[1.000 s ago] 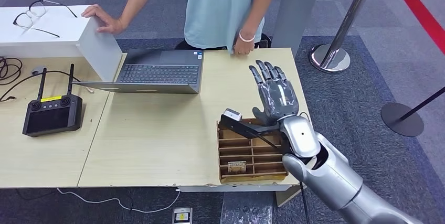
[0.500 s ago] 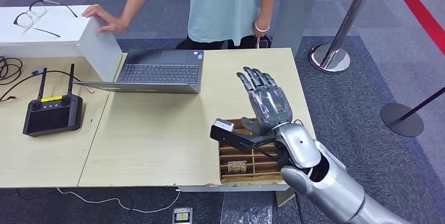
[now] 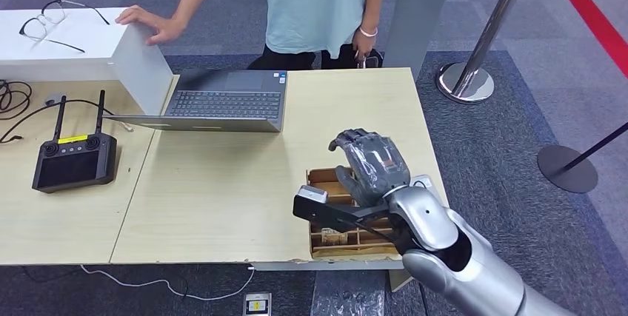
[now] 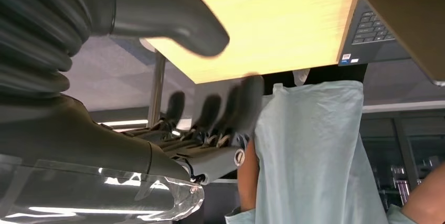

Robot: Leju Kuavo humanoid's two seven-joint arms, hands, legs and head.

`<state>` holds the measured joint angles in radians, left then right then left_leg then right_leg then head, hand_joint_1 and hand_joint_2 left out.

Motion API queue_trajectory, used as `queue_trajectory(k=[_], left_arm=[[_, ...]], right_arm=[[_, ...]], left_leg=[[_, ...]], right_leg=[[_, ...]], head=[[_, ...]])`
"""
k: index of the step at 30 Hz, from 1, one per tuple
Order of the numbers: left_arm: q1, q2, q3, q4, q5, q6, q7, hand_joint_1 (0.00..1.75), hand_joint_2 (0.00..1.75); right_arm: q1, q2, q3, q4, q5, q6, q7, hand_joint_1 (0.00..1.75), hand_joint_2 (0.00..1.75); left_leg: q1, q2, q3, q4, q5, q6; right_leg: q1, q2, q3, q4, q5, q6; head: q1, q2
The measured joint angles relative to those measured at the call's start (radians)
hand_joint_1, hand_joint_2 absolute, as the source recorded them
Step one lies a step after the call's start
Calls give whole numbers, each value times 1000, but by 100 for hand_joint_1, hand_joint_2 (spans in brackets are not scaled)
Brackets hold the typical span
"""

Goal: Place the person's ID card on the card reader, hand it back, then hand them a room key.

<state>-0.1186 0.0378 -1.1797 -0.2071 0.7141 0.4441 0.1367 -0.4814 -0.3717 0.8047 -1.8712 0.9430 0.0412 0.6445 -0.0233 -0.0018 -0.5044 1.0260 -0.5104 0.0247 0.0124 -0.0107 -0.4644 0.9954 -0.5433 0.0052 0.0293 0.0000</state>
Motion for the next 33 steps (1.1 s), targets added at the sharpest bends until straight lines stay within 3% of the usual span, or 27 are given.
queue_trajectory(k=[2, 11, 19, 24, 33], left_arm=[[0, 0, 1, 0, 0, 1, 0, 0, 175], [0, 0, 6, 0, 0, 3, 0, 0, 175], [0, 1, 7, 0, -2, 3, 0, 0, 175], [0, 1, 7, 0, -2, 3, 0, 0, 175], [0, 1, 8, 0, -2, 3, 0, 0, 175]], right_arm=[[5, -3, 3, -4, 0, -3, 0, 140, 175], [22, -9, 12, -5, 0, -10, -7, 97, 175], [37, -10, 20, -4, -3, -19, -8, 94, 175], [42, -10, 23, -4, -3, -19, -9, 75, 175], [69, -11, 29, 7, 2, -25, -10, 75, 175]], left_leg=[[0, 0, 0, 0, 0, 0], [0, 0, 0, 0, 0, 0], [0, 0, 0, 0, 0, 0], [0, 0, 0, 0, 0, 0], [0, 0, 0, 0, 0, 0]], right_leg=[[0, 0, 0, 0, 0, 0], [0, 0, 0, 0, 0, 0], [0, 0, 0, 0, 0, 0], [0, 0, 0, 0, 0, 0], [0, 0, 0, 0, 0, 0]], head=[[0, 0], [0, 0], [0, 0], [0, 0], [0, 0]])
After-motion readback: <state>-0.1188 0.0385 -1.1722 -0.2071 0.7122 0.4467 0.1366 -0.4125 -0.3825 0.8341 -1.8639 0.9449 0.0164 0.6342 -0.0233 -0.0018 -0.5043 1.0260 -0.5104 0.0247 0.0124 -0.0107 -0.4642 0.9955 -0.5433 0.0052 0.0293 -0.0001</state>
